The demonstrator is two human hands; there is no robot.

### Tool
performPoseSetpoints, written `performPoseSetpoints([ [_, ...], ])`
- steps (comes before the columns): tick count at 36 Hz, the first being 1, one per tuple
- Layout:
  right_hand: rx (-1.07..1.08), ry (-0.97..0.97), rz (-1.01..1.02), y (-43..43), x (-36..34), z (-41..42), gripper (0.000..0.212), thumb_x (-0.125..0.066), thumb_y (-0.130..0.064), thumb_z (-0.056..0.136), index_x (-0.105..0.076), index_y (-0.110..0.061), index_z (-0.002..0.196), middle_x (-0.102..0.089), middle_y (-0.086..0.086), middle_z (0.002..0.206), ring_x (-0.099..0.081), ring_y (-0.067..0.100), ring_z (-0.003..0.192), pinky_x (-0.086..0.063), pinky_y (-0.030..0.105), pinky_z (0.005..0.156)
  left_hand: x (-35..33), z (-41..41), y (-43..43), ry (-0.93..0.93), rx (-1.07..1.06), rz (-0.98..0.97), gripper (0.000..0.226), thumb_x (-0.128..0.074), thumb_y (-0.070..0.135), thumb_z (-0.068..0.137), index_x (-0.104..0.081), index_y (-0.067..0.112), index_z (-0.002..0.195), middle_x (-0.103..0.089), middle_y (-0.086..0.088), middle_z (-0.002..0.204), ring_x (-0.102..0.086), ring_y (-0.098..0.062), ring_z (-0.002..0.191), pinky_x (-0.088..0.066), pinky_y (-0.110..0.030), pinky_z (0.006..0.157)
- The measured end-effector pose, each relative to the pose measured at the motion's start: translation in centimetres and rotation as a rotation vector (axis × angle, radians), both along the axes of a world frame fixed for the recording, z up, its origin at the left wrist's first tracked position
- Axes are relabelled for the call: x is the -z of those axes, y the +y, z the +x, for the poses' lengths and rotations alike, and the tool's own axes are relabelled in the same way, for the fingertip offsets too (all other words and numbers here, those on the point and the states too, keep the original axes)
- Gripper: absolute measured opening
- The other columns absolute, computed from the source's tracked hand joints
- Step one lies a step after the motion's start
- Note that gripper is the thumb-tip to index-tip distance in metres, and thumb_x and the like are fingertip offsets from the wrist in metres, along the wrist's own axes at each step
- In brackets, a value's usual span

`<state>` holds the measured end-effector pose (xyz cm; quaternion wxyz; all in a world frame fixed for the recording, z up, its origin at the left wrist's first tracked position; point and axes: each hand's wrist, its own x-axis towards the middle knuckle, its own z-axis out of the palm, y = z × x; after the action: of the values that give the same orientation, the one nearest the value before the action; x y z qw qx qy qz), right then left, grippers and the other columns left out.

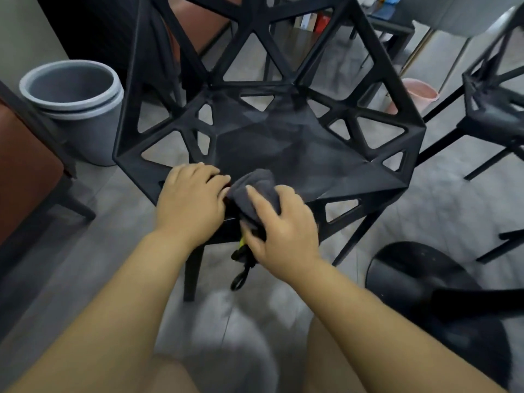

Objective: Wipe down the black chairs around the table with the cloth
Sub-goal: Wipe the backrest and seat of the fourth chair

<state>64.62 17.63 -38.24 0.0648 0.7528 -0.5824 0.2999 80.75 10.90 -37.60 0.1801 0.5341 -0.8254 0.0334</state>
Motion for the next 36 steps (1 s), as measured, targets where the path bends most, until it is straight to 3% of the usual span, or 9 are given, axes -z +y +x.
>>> performPoseSetpoints([
  [4, -0.016, 0.048, -0.009, -0.4, -0.1, -3.5, 0.046, -0.06, -0.034, 0.084, -0.062, -0.009, 0.123, -0.056, 0.022, 0.096, -0.052, 0.036, 0.074, -0.044, 0.042, 0.057, -0.2, 0.0, 0.5, -0.028, -0.014, 0.04, 0.037, -0.042, 0.03, 0.09, -0.07, 0.014, 0.108, -0.068, -0.007, 0.11, -0.057, -0.032, 0.114, -0.037, -0.047, 0.097],
  [7, 0.21, -0.044, -0.006, -0.9, -0.1, -8.0, 0.045, -0.057, -0.037, 0.085, -0.061, -0.008, 0.12, -0.054, 0.022, 0.096, -0.053, 0.037, 0.077, -0.048, 0.042, 0.06, -0.4, -0.2, 0.4, -0.042, -0.03, 0.055, 0.038, -0.042, 0.032, 0.089, -0.071, 0.014, 0.105, -0.069, -0.007, 0.106, -0.059, -0.033, 0.111, -0.039, -0.046, 0.094],
  [11, 0.644, -0.313, 0.082, -1.9, -0.8, -13.8, 0.046, -0.053, -0.04, 0.09, -0.055, -0.014, 0.127, -0.046, 0.017, 0.117, -0.053, 0.036, 0.098, -0.045, 0.037, 0.082, -0.7, -1.0, 0.5, -0.051, -0.089, 0.037, 0.039, -0.04, 0.034, 0.088, -0.072, 0.013, 0.097, -0.067, -0.007, 0.091, -0.059, -0.034, 0.091, -0.038, -0.044, 0.084],
  [14, 0.788, -0.35, 0.142, -2.6, -1.3, -15.8, 0.044, -0.054, -0.04, 0.091, -0.052, -0.02, 0.129, -0.041, 0.011, 0.124, -0.051, 0.032, 0.106, -0.043, 0.037, 0.087, -0.9, -2.0, 0.5, -0.026, -0.152, 0.047, 0.031, -0.047, 0.033, 0.091, -0.07, 0.011, 0.092, -0.063, -0.01, 0.088, -0.054, -0.037, 0.087, -0.035, -0.045, 0.084],
  [17, 0.698, -0.299, 0.143, -2.8, -1.6, -14.2, 0.043, -0.059, -0.037, 0.088, -0.056, -0.021, 0.128, -0.042, 0.011, 0.125, -0.051, 0.031, 0.109, -0.04, 0.032, 0.087, -1.4, -4.0, 0.4, 0.024, -0.144, 0.137, 0.029, -0.051, 0.035, 0.092, -0.068, 0.011, 0.097, -0.062, -0.009, 0.096, -0.054, -0.035, 0.094, -0.034, -0.047, 0.091],
  [20, 0.41, -0.214, 0.05, -2.0, -1.2, -11.5, 0.042, -0.065, -0.034, 0.08, -0.065, -0.014, 0.117, -0.051, 0.017, 0.112, -0.057, 0.036, 0.095, -0.048, 0.035, 0.077, -1.6, -6.8, 0.5, 0.071, -0.022, 0.205, 0.032, -0.049, 0.034, 0.093, -0.067, 0.011, 0.108, -0.062, -0.007, 0.109, -0.055, -0.031, 0.101, -0.038, -0.046, 0.095],
  [25, 0.037, -0.06, 0.096, -1.5, -1.4, -12.2, 0.043, -0.06, -0.037, 0.081, -0.067, -0.008, 0.113, -0.054, 0.014, 0.097, -0.057, 0.03, 0.075, -0.05, 0.035, 0.058, -0.8, -9.1, 0.7, 0.107, 0.021, 0.167, 0.043, -0.04, 0.038, 0.088, -0.07, 0.008, 0.099, -0.065, -0.008, 0.099, -0.059, -0.034, 0.09, -0.047, -0.043, 0.078],
  [31, 0.475, -0.155, 0.144, -4.9, -2.1, -22.0, 0.046, -0.061, -0.036, 0.083, -0.062, -0.012, 0.122, -0.047, 0.016, 0.111, -0.053, 0.033, 0.097, -0.047, 0.04, 0.085, -0.3, -9.0, 0.7, 0.09, 0.01, 0.099, 0.051, -0.031, 0.043, 0.088, -0.069, 0.01, 0.097, -0.063, -0.007, 0.09, -0.056, -0.032, 0.075, -0.046, -0.04, 0.069],
  [36, 0.58, -0.205, 0.17, -5.3, -2.1, -21.1, 0.043, -0.063, -0.033, 0.085, -0.059, -0.02, 0.126, -0.043, 0.011, 0.119, -0.053, 0.032, 0.103, -0.045, 0.037, 0.089, -0.8, -9.7, 0.8, 0.028, 0.01, 0.091, 0.053, -0.031, 0.048, 0.088, -0.066, 0.008, 0.092, -0.061, -0.009, 0.088, -0.053, -0.033, 0.074, -0.044, -0.041, 0.069],
])
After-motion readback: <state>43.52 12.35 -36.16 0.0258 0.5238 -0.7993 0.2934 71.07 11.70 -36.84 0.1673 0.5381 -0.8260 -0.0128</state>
